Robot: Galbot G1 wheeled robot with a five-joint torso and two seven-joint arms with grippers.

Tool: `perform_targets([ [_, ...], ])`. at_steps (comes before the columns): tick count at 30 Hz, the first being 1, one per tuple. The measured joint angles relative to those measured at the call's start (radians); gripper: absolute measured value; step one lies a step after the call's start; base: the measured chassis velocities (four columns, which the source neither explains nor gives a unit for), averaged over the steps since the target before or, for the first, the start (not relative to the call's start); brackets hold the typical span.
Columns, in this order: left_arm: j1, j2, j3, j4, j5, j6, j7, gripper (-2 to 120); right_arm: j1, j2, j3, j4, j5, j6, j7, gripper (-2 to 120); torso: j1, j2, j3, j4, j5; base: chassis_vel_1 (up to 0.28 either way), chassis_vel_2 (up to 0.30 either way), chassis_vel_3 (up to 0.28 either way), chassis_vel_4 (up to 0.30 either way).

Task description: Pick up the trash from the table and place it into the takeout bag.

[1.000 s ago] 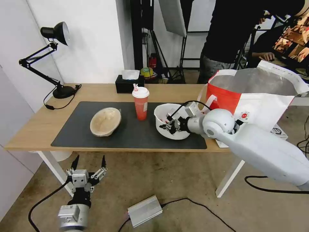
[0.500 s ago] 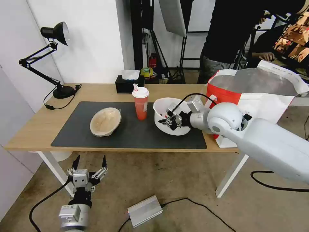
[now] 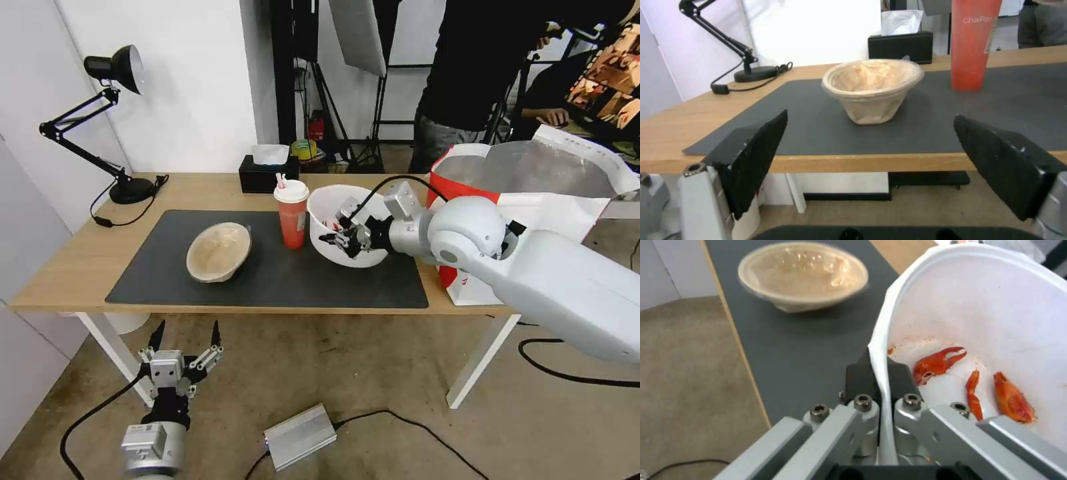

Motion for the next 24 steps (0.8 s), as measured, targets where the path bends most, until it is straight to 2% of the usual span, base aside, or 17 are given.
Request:
perform_targets([
  [16,0.0,-0.003,-0.003,0.003,-0.003,-0.015,0.0,100,0.244,0.07,-0.126,-0.057,0.051,0.007,-0.011,0,0.0,0.0,0.0,0.0002,-0.0002,0.0,0.0,0.0,0.0],
  [24,-0.001,-0.001,-0.004,0.003,-0.005,-0.016,-0.001,100,0.306,0.063,-0.145,-0.1,0.055,0.019,-0.039,0,0.0,0.0,0.0,0.0001,0.0,0.0,0.0,0.0,0.0],
])
